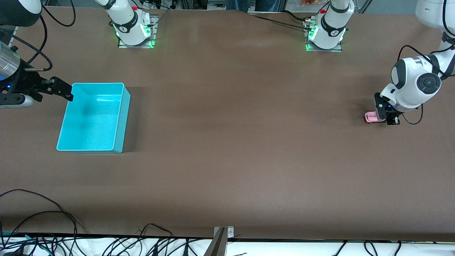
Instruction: Wind and store pink jeep toy
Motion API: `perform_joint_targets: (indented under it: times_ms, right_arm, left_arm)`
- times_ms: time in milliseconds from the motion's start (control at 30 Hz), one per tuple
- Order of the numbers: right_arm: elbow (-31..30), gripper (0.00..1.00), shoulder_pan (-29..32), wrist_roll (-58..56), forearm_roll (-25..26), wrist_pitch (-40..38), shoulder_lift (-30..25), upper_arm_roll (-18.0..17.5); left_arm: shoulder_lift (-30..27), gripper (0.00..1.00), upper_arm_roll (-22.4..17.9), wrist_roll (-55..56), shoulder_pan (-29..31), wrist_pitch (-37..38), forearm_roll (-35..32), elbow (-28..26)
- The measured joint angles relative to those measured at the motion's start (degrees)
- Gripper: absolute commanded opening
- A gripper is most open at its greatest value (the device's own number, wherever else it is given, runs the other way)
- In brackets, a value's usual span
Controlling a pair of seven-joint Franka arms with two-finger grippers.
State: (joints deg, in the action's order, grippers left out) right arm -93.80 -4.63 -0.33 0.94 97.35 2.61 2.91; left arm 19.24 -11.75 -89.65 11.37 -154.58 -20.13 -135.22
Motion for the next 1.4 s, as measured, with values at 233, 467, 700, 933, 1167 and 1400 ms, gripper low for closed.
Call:
perform_joint_targets:
  times_ms: [233,467,700,933,1167,1400]
  right_arm:
    - [0.00,1.00,0.00,0.00,0.00,0.00,0.23,0.00]
    - [0.00,1.00,0.00,0.00,0.00,0.00,0.35,0.00]
    - [0.00,1.00,0.00,0.00,0.00,0.00,0.41,0.00]
    - [0.00,1.00,0.00,0.00,0.00,0.00,0.43,0.01]
    - [0.01,1.00,0.00,0.00,0.00,0.01,0.45,0.01]
    - [0.02,1.00,0.00,0.00,0.00,0.02,0.46,0.01]
  left_arm:
    - [0.62,1.00,0.05,0.01,-0.06,-0.03,0.00,0.01]
    - [3.02,1.00,0.24,0.09,-0.36,-0.74,0.01,0.66]
    - [3.26,1.00,0.30,0.27,-0.80,-0.74,0.16,1.36]
    - [3.22,1.00,0.26,0.28,-0.81,-0.74,0.23,1.72]
    - [3.19,1.00,0.23,0.30,-0.81,-0.74,0.24,2.50]
    - [3.18,1.00,0.23,0.45,-0.81,-0.73,0.24,3.94]
